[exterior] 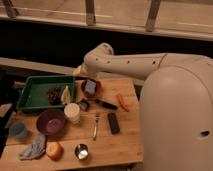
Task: Wipe purple bowl with sponge
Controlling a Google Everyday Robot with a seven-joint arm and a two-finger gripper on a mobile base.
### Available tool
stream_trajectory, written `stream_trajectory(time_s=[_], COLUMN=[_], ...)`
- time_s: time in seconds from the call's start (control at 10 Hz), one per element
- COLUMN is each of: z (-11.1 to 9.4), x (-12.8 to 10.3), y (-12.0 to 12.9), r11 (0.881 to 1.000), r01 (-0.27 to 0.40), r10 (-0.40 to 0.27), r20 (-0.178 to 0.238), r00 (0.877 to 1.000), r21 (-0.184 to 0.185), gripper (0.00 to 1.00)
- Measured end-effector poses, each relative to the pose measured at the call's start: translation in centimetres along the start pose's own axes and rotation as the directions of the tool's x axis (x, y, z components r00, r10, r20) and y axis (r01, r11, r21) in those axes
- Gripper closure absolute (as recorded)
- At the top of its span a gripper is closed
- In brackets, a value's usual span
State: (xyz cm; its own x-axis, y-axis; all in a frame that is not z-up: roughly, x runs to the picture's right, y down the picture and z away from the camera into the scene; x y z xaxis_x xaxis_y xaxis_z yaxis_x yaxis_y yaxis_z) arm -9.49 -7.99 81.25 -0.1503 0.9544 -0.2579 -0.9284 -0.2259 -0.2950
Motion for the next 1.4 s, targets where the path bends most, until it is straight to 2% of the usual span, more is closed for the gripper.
stream_trajectory(time_s=[0.2, 0.3, 0.6, 0.9, 1.2, 1.4], z=[0.0, 0.1, 3.1, 5.7, 8.1, 10.2], x=[0.2, 0.4, 0.5, -1.3, -2.5, -2.1], y=[0.2, -0.1, -1.1, -2.9, -4.1, -4.7], r11=[1.0, 1.0, 0.998, 0.996, 0.996, 0.996], r01=[-0.004, -0.024, -0.034, -0.035, -0.038, -0.073], r10=[0.004, 0.024, 0.035, 0.037, 0.041, 0.076], r20=[-0.001, -0.003, -0.01, -0.019, -0.038, -0.064], r00=[1.0, 1.0, 0.999, 0.999, 0.998, 0.995], r21=[0.001, 0.013, 0.055, 0.083, 0.082, 0.052], gripper=[0.2, 0.2, 0.2, 0.2, 0.2, 0.2])
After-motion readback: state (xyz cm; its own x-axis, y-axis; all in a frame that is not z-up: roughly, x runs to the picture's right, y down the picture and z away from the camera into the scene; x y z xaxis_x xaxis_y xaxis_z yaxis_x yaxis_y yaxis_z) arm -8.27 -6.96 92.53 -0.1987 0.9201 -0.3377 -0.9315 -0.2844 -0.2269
